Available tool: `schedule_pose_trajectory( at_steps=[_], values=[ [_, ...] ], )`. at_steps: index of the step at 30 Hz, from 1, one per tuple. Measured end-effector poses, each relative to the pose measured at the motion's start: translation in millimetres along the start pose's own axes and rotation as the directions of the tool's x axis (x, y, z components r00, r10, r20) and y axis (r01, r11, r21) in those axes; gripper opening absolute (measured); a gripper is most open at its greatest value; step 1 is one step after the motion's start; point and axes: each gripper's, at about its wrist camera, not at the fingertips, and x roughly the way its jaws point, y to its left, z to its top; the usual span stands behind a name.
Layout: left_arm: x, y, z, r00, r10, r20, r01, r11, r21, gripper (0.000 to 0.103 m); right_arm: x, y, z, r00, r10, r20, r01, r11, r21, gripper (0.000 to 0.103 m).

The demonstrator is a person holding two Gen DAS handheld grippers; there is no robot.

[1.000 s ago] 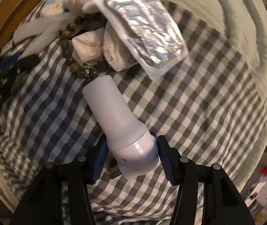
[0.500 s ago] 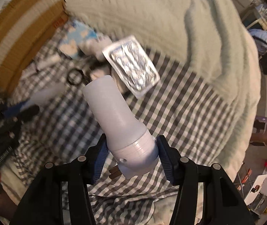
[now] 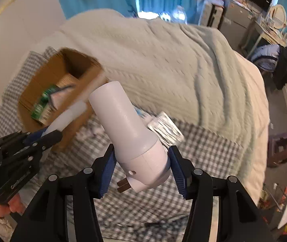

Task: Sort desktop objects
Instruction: 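Carry the white cylinder into the cardboard box and open the right gripper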

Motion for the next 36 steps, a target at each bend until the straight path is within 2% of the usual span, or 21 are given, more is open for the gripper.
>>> schedule_pose_trajectory(
  at_steps=[7,10,13,17,20,24,30,32,33,34,36],
  values=[
    [-45,43,43,0.994,0.081,0.077,-0.082,0.997,0.009,0.016,2,64,28,0.993,0.094,0.074,-0.093,0.996,-0.011,0.052],
    [-52,68,49,0.99,0.099,0.105,-0.098,0.995,-0.011,0.016,14,91,42,0.986,0.141,0.084,-0.141,0.99,-0.005,0.052],
    [-49,101,55,0.992,0.095,0.088,-0.085,0.99,-0.11,0.016,28,110,54,0.978,0.19,0.084,-0.192,0.981,0.015,0.052],
    [-44,140,64,0.988,0.133,0.073,-0.117,0.974,-0.197,0.016,53,132,69,0.962,0.266,0.067,-0.271,0.959,0.079,0.052],
    [-36,160,64,0.985,0.161,0.061,-0.144,0.966,-0.214,0.016,74,146,77,0.958,0.284,0.043,-0.287,0.953,0.098,0.052],
    [-22,181,63,0.986,0.164,0.028,-0.153,0.96,-0.236,0.016,94,154,81,0.954,0.299,0.026,-0.3,0.946,0.123,0.052],
    [-13,192,65,0.983,0.182,0.0,-0.175,0.945,-0.278,0.02,100,149,85,0.954,0.296,0.039,-0.299,0.943,0.148,0.056],
    [-11,185,65,0.981,0.194,-0.009,-0.19,0.948,-0.256,0.028,98,143,87,0.957,0.287,0.048,-0.29,0.944,0.157,0.058],
    [-11,181,66,0.981,0.193,-0.007,-0.189,0.951,-0.243,0.04,96,139,89,0.958,0.282,0.051,-0.287,0.944,0.161,0.058],
    [-12,178,66,0.981,0.194,-0.001,-0.189,0.955,-0.23,0.057,95,135,89,0.959,0.279,0.054,-0.285,0.945,0.164,0.058],
    [-17,169,66,0.979,0.202,0.024,-0.192,0.957,-0.215,0.07,88,125,88,0.963,0.261,0.062,-0.268,0.949,0.168,0.058]
  ],
)
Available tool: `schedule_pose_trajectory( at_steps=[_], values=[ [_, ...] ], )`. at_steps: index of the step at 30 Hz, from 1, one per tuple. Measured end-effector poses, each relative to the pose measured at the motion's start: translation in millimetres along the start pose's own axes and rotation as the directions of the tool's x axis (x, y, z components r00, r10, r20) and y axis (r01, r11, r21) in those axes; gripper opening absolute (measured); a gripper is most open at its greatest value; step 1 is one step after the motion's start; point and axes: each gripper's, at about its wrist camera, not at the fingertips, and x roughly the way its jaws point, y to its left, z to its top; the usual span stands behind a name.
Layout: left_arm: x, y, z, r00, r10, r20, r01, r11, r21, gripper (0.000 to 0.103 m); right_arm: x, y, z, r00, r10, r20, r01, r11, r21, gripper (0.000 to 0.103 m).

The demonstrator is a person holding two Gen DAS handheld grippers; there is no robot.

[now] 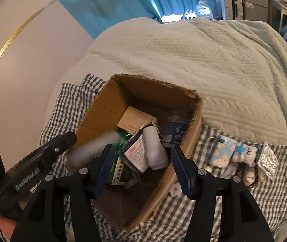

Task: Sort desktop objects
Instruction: 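Carry the white cylinder into the cardboard box and open the right gripper, then move both grippers back to the items on the checked sheet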

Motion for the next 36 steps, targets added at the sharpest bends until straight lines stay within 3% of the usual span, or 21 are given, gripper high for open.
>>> schedule_pose_trajectory(
  at_steps=[4,11,15,19,21,26,31,36],
  values=[
    [-13,-16,-3,0.999,-0.015,0.029,0.014,1.0,0.026,0.082,-25,-21,0,0.998,-0.045,0.032,0.045,0.999,0.002,0.058],
    [-22,-47,-12,1.0,-0.015,0.02,0.014,0.999,0.044,0.082,-76,-69,-8,0.992,-0.101,0.081,0.098,0.994,0.049,0.058],
    [-26,-75,-23,0.999,-0.01,0.033,0.007,0.996,0.084,0.095,-102,-93,-17,0.979,-0.175,0.101,0.174,0.984,0.027,0.062],
    [-23,-106,-37,1.0,-0.023,0.02,0.021,0.992,0.126,0.098,-119,-117,-29,0.964,-0.243,0.105,0.244,0.97,0.0,0.066],
    [-20,-119,-44,0.999,-0.045,0.001,0.045,0.99,0.136,0.098,-123,-134,-37,0.954,-0.284,0.093,0.286,0.958,-0.006,0.071],
    [-6,-158,-74,0.997,-0.079,-0.006,0.079,0.982,0.174,0.098,-122,-168,-50,0.937,-0.344,0.052,0.346,0.937,-0.038,0.071],
    [24,-177,-114,0.994,-0.109,0.0,0.108,0.984,0.143,0.098,-117,-191,-58,0.932,-0.362,0.027,0.362,0.932,-0.03,0.072],
    [62,-192,-144,0.998,-0.044,-0.042,0.052,0.975,0.214,0.098,-102,-205,-58,0.939,-0.344,-0.008,0.343,0.939,-0.034,0.074]
  ],
)
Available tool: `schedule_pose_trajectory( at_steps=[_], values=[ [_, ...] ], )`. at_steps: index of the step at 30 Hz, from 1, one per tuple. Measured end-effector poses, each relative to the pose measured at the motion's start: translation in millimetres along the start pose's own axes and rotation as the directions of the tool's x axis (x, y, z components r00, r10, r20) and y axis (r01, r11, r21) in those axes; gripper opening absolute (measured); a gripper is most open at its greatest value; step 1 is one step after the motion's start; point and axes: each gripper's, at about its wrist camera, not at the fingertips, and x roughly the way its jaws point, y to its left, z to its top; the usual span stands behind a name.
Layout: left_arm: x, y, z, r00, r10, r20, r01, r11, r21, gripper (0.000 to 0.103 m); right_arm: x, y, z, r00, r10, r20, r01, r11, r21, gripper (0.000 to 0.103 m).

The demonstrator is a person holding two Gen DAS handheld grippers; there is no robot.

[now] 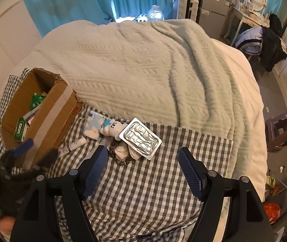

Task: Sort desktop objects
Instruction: 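Move both grippers back to the items on the checked sheet, then grasp the white comb with the left gripper while the right grasps the foil blister pack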

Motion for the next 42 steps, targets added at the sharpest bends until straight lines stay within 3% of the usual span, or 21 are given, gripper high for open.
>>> schedule_pose_trajectory(
  at_steps=[5,9,17,22,27,30,35,37,42],
  values=[
    [37,-10,-22,0.997,0.06,-0.052,-0.056,0.996,0.076,0.098,30,2,-2,0.999,0.002,-0.051,-0.004,0.999,-0.049,0.074],
    [60,-8,-34,0.993,0.068,-0.092,-0.062,0.996,0.066,0.098,57,5,-4,0.997,-0.02,-0.076,0.011,0.993,-0.118,0.074],
    [95,-2,-53,0.983,0.103,-0.152,-0.09,0.992,0.085,0.094,105,18,-2,0.992,0.028,-0.123,-0.05,0.983,-0.175,0.074],
    [111,11,-58,0.975,0.108,-0.196,-0.1,0.994,0.052,0.077,134,27,-2,0.989,0.012,-0.15,-0.046,0.974,-0.222,0.074],
    [115,15,-62,0.977,0.099,-0.189,-0.092,0.995,0.047,0.062,161,20,-5,0.986,-0.022,-0.165,-0.017,0.973,-0.232,0.074],
    [115,12,-61,0.98,0.099,-0.172,-0.088,0.994,0.071,0.043,171,11,-7,0.986,-0.032,-0.161,-0.004,0.976,-0.218,0.074],
    [117,12,-57,0.982,0.051,-0.18,-0.044,0.998,0.042,0.037,173,-1,-2,0.993,-0.005,-0.115,-0.013,0.987,-0.158,0.074],
    [116,11,-56,0.984,0.034,-0.175,-0.029,0.999,0.03,0.026,172,-5,3,0.995,0.002,-0.1,-0.016,0.991,-0.132,0.074],
    [113,9,-51,0.986,0.004,-0.168,0.001,1.0,0.027,0.019,176,-16,9,0.996,-0.002,-0.089,-0.006,0.996,-0.086,0.074]
  ],
)
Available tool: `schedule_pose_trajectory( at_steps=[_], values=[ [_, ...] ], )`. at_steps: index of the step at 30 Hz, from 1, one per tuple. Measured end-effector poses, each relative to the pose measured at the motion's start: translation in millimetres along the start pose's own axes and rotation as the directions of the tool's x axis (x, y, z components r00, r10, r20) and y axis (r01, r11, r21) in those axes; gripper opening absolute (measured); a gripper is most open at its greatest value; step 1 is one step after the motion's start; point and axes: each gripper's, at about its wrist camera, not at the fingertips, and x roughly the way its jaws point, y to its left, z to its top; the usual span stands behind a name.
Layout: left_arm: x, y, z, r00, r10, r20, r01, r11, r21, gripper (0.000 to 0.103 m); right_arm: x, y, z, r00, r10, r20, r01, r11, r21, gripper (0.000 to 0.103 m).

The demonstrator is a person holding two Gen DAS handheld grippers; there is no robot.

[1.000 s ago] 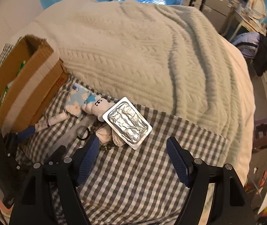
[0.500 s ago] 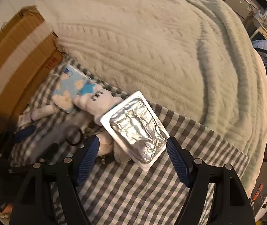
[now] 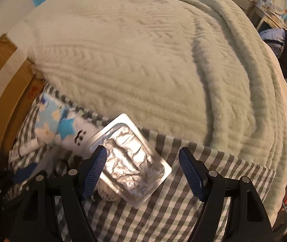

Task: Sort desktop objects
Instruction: 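Grasp the white comb with the left gripper while the right grasps the foil blister pack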

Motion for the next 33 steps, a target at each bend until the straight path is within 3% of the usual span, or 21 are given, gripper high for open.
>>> schedule_pose_trajectory(
  at_steps=[5,7,8,11,15,17,19,20,21,25,27,33],
  values=[
    [4,3,3,1.0,-0.022,-0.02,0.021,0.999,-0.03,0.02,6,2,-6,0.994,0.11,0.001,-0.11,0.994,0.003,0.074],
    [7,5,4,0.999,-0.037,-0.029,0.035,0.998,-0.056,0.023,5,8,-8,0.989,0.15,0.007,-0.15,0.988,-0.022,0.079],
    [8,6,5,0.999,-0.037,-0.033,0.035,0.997,-0.066,0.025,6,13,-9,0.991,0.135,0.005,-0.135,0.99,-0.042,0.088],
    [14,8,3,0.997,-0.046,-0.066,0.041,0.995,-0.086,0.035,10,21,-10,0.994,0.112,-0.016,-0.113,0.99,-0.089,0.089],
    [15,3,1,0.996,-0.039,-0.08,0.035,0.998,-0.051,0.035,14,26,-12,0.997,0.068,-0.039,-0.072,0.992,-0.102,0.089],
    [12,-1,0,0.996,-0.047,-0.071,0.046,0.999,-0.017,0.028,17,22,-12,0.997,0.056,-0.056,-0.06,0.995,-0.085,0.089],
    [10,-7,-2,0.997,-0.051,-0.061,0.053,0.998,0.019,0.019,17,14,-12,0.994,0.088,-0.071,-0.09,0.995,-0.035,0.078],
    [8,-9,-2,0.997,-0.049,-0.058,0.051,0.998,0.029,0.013,17,9,-12,0.992,0.106,-0.072,-0.107,0.994,-0.003,0.065],
    [8,-10,-2,0.996,-0.06,-0.062,0.062,0.998,0.032,0.006,14,5,-12,0.989,0.131,-0.065,-0.13,0.991,0.026,0.059],
    [4,-11,-3,0.995,-0.085,-0.057,0.087,0.996,0.02,0.004,5,2,-10,0.988,0.151,-0.042,-0.149,0.988,0.046,0.051],
    [5,-12,-2,0.994,-0.086,-0.061,0.087,0.996,0.019,0.004,1,1,-9,0.987,0.159,-0.028,-0.157,0.986,0.055,0.04],
    [11,-5,-1,0.992,-0.098,-0.076,0.096,0.995,-0.031,0.004,-6,-12,-5,0.982,0.186,0.012,-0.186,0.976,0.115,0.039]
  ],
)
